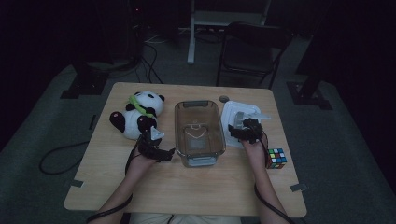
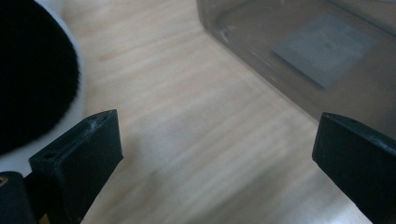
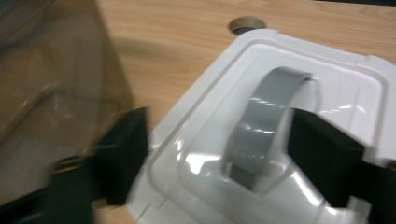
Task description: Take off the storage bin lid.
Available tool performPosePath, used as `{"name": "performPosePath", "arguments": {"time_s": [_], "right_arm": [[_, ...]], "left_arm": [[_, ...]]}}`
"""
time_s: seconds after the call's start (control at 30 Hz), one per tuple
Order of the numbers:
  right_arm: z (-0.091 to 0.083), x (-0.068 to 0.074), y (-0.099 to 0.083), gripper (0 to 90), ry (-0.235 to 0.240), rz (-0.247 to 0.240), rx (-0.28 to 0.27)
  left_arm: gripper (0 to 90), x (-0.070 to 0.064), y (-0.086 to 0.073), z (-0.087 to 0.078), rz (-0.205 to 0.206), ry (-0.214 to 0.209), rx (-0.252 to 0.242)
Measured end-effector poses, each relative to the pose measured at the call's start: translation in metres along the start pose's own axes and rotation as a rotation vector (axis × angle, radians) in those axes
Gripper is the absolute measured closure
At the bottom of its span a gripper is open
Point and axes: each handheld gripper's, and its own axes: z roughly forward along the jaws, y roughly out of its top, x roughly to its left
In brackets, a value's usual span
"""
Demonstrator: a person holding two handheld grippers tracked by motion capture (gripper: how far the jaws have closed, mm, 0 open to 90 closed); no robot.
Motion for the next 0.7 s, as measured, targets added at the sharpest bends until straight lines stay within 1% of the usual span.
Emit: {"name": "performPosePath", "arguments": {"time_s": [0.03,0.1,0.13,0.17,0.2,0.23,0.3,0.37,0.43,0.47,0.53,0.6,0.63,0.7], "right_arm": [[-0.001,0.003,-0.002,15.6,-0.002,-0.020,-0.004],[0.000,0.007,-0.005,15.2,0.002,-0.042,-0.009],[0.001,0.009,-0.007,12.0,-0.006,-0.071,-0.007],[0.002,0.011,-0.011,12.1,-0.010,-0.109,-0.024],[0.003,0.013,-0.013,12.1,-0.008,-0.128,-0.035],[0.003,0.014,-0.016,12.1,0.022,-0.132,-0.024],[0.003,0.016,-0.020,12.3,0.038,-0.146,-0.013],[0.002,0.020,-0.024,12.7,0.066,-0.165,0.001],[0.002,0.026,-0.028,13.0,0.075,-0.193,0.010],[0.000,0.029,-0.030,13.4,0.084,-0.204,0.001],[-0.001,0.034,-0.031,15.9,0.095,-0.203,-0.007],[-0.003,0.038,-0.032,16.2,0.080,-0.218,-0.013],[-0.004,0.039,-0.033,16.2,0.084,-0.218,-0.011],[-0.004,0.040,-0.035,16.1,0.109,-0.206,-0.003]], "left_arm": [[2.2,0.000,0.001,0.001,-0.004,0.005,-0.001],[2.2,-0.001,0.004,0.003,-0.006,0.008,-0.001],[2.2,-0.001,0.005,0.004,-0.007,0.013,0.000],[2.2,-0.002,0.006,0.005,-0.007,0.016,0.001],[2.2,-0.002,0.007,0.006,-0.008,0.018,0.008],[2.2,-0.002,0.008,0.007,-0.007,0.025,0.010],[2.2,-0.001,0.009,0.009,-0.012,0.032,0.010],[2.2,-0.002,0.011,0.011,-0.011,0.037,0.017],[2.2,-0.003,0.012,0.014,-0.002,0.029,0.020],[2.2,-0.004,0.012,0.015,-0.001,0.026,0.023],[2.2,-0.004,0.012,0.016,0.011,0.025,0.031],[2.2,-0.003,0.010,0.016,0.006,0.025,0.034],[2.2,-0.002,0.009,0.015,0.005,0.028,0.033],[2.2,-0.001,0.007,0.014,0.000,0.031,0.032]]}}
